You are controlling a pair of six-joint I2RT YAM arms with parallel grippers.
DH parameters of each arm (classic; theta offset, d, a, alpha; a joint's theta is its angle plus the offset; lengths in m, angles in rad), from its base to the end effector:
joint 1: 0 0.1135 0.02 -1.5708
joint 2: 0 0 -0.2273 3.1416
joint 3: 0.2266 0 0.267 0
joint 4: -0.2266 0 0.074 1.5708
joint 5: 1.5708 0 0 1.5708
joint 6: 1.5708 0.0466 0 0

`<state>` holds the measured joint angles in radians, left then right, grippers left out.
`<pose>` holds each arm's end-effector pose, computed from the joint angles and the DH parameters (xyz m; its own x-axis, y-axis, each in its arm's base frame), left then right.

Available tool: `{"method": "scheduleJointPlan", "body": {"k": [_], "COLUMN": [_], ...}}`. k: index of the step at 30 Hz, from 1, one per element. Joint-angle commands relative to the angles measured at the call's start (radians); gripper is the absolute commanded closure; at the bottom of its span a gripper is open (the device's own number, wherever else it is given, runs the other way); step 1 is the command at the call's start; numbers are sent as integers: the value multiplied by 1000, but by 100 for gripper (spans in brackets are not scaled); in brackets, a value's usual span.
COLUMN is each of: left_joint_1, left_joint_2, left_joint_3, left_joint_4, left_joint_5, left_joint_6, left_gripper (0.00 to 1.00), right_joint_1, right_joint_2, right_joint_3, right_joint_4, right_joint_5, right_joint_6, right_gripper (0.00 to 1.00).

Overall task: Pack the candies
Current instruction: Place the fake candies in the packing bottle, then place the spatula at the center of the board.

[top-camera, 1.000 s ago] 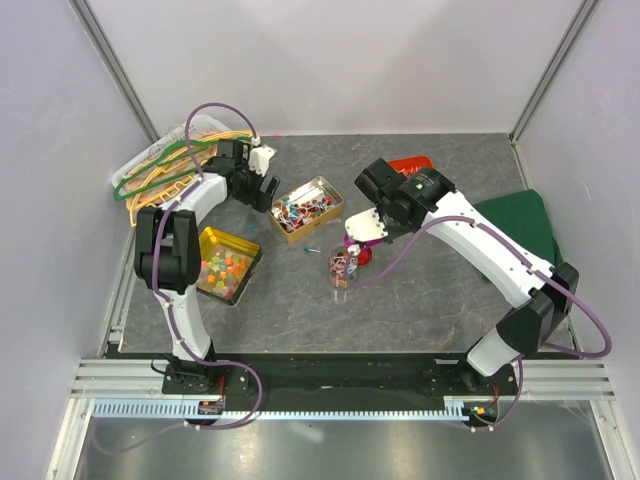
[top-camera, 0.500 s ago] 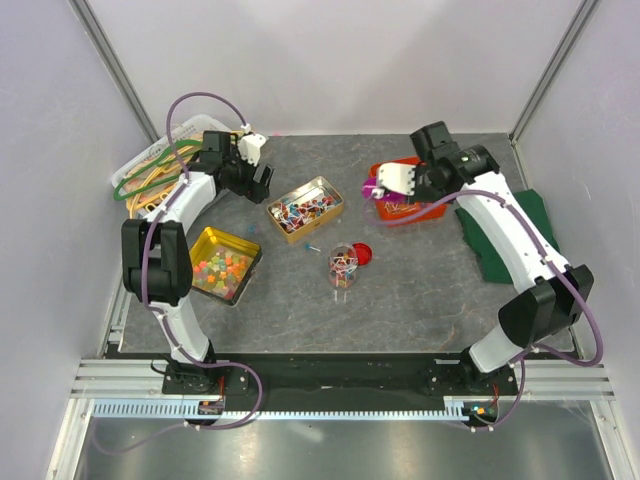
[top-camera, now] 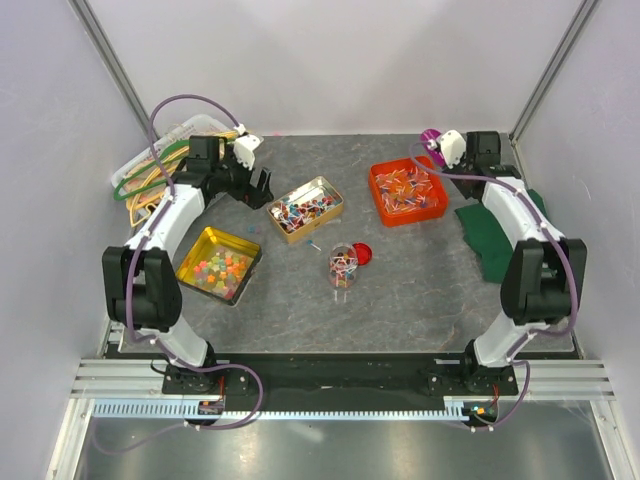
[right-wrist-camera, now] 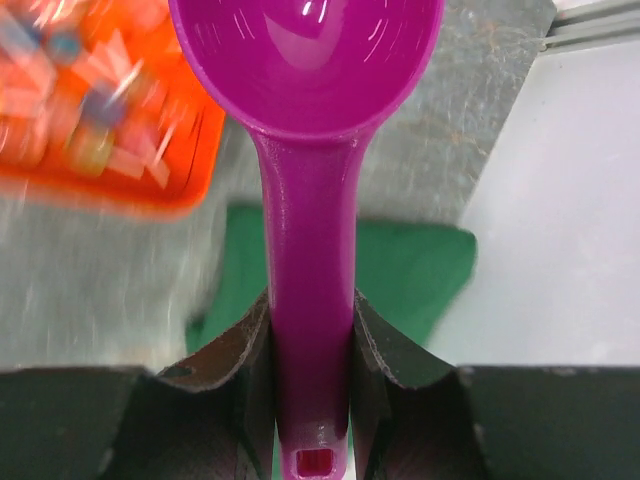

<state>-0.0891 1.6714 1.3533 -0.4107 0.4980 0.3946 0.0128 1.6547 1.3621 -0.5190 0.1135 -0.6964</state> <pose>0.3909 -0.0573 0.2387 -0.4459 0.3789 -0.8109 0.6548 0.7557 -0.0069 0.3883 -0.0003 0.2351 -0.5983 -0.6450 -0.4754 -0.4152 0.7570 -0.5046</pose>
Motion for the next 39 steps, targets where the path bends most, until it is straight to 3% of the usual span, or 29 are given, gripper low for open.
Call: {"method": "scheduleJointPlan", "body": {"k": [1, 10, 18, 28, 39], "left_joint_1": [3, 3, 5, 3, 3], "left_joint_2": [-85, -216, -306, -386, -438], "left_joint_3": [-63, -183, -241, -299, -321], "left_joint_4": [3, -19, -46, -63, -79], "left_joint_5": [103, 137, 198, 238, 228], "left_joint_6": [45, 92, 128, 138, 132], "left_gripper": [0, 0, 0, 0, 0], "right_joint_1": [-53, -80, -82, -82, -82], "right_joint_2": [141, 329, 375, 419, 425], "right_joint_3": [38, 115, 103, 127, 117], "right_joint_4": [246, 280, 295, 287, 261], "right_joint_5": [14, -2, -15, -94, -170], "right_joint_6": [192, 248, 245, 262, 270], "right_gripper": [100, 97, 86, 84, 65]}}
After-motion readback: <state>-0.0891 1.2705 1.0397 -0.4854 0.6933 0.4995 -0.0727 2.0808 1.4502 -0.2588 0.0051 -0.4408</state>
